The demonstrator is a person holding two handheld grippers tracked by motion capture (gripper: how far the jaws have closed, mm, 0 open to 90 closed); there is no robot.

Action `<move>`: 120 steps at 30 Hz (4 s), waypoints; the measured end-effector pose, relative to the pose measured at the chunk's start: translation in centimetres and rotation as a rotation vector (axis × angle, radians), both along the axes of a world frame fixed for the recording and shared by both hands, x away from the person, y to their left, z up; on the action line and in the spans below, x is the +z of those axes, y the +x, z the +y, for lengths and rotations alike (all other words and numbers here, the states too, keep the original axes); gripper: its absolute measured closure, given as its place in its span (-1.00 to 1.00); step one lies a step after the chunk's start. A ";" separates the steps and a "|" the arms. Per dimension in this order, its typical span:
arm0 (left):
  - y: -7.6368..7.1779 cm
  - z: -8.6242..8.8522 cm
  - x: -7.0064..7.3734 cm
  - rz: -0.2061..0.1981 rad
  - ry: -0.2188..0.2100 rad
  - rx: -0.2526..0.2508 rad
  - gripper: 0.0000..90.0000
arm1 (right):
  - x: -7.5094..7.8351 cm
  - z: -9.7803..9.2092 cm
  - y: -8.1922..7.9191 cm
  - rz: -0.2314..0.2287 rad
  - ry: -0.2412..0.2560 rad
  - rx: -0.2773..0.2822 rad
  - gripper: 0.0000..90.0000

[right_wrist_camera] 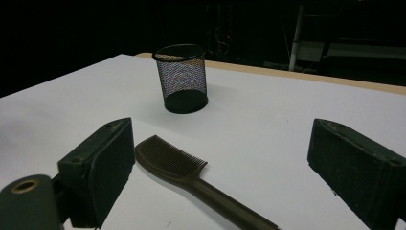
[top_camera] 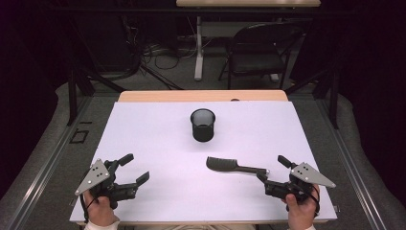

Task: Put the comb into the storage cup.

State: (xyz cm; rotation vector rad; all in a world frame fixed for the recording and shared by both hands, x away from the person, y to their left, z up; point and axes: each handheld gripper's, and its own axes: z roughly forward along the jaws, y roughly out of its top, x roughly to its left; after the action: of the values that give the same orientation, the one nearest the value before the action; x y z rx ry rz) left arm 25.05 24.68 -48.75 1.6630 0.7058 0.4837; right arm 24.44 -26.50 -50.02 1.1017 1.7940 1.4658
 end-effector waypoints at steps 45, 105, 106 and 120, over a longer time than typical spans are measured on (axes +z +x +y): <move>0.2 0.0 -1.1 0.034 0.008 0.011 -0.64 | -1.8 -0.4 3.4 0.139 -0.098 -0.077 0.13; 0.2 0.0 -1.4 0.048 0.035 0.022 -0.64 | -3.8 0.3 7.8 0.428 -0.235 -0.087 1.00; 0.2 0.0 -1.4 0.049 0.034 0.022 -0.64 | -3.9 0.3 7.8 0.427 -0.238 -0.089 1.00; 0.3 0.0 -1.4 0.052 0.035 0.025 -0.64 | -4.6 0.2 7.5 0.475 -0.239 -0.074 1.00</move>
State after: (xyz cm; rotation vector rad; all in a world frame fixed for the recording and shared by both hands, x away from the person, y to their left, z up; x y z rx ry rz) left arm 25.31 24.68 -50.20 1.7066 0.7609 0.4738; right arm 31.90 -26.26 -54.60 1.4552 2.1493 0.9647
